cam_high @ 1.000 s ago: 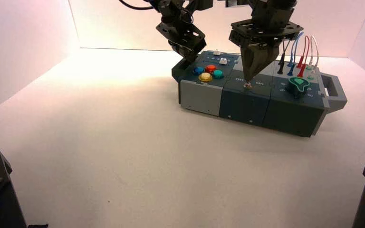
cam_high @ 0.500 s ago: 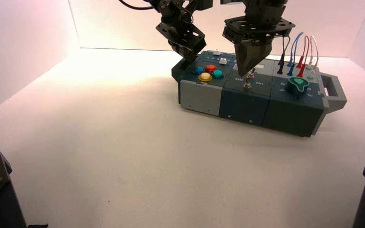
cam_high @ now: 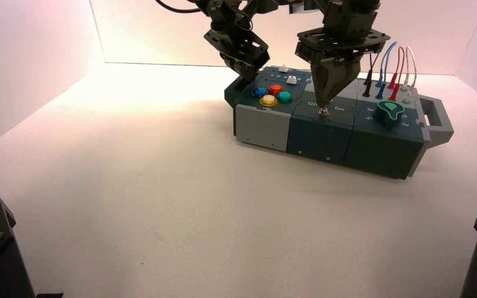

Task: Flip the bottom switch on with the right gripper.

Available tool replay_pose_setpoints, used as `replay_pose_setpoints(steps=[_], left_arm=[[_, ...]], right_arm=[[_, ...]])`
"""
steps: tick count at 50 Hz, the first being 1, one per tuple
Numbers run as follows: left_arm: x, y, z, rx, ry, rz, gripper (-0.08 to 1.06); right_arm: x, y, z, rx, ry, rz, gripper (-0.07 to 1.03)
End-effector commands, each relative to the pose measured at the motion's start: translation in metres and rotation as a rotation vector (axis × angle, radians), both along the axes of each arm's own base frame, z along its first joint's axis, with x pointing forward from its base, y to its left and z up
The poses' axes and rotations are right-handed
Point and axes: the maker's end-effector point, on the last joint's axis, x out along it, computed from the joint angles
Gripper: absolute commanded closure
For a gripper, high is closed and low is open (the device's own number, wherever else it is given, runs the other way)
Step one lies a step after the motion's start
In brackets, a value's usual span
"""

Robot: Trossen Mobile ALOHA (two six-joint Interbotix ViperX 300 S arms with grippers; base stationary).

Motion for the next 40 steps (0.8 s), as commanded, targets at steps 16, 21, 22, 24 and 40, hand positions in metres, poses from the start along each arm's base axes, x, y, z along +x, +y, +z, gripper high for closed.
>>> replay_pose_setpoints(steps=[16, 21, 22, 24, 40], left_arm=[[0.007, 0.009, 0.005, -0.003, -0.003, 0.022, 1.01], [0.006, 0.009, 0.004, -0.002, -0.002, 0.022, 1.01], [0.006, 0.009, 0.004, -0.002, -0.002, 0.022, 1.01], [0.007, 0.009, 0.004, -0.002, -0.002, 0.022, 1.01], [0.009, 0.009, 0.004, -0.004, -0.005, 0.025, 1.01]], right_arm=[[0.018, 0.003, 0.016, 0.018, -0.061, -0.005, 0.98], [0.022, 0.008, 0.015, 0.025, -0.058, -0.004, 0.98], [0.022, 0.009, 0.016, 0.028, -0.056, -0.007, 0.98], [0.023, 0.01, 0.017, 0.035, -0.056, -0.012, 0.98], [0.023, 0.013, 0.018, 0.049, -0.053, -0.027, 0.98]])
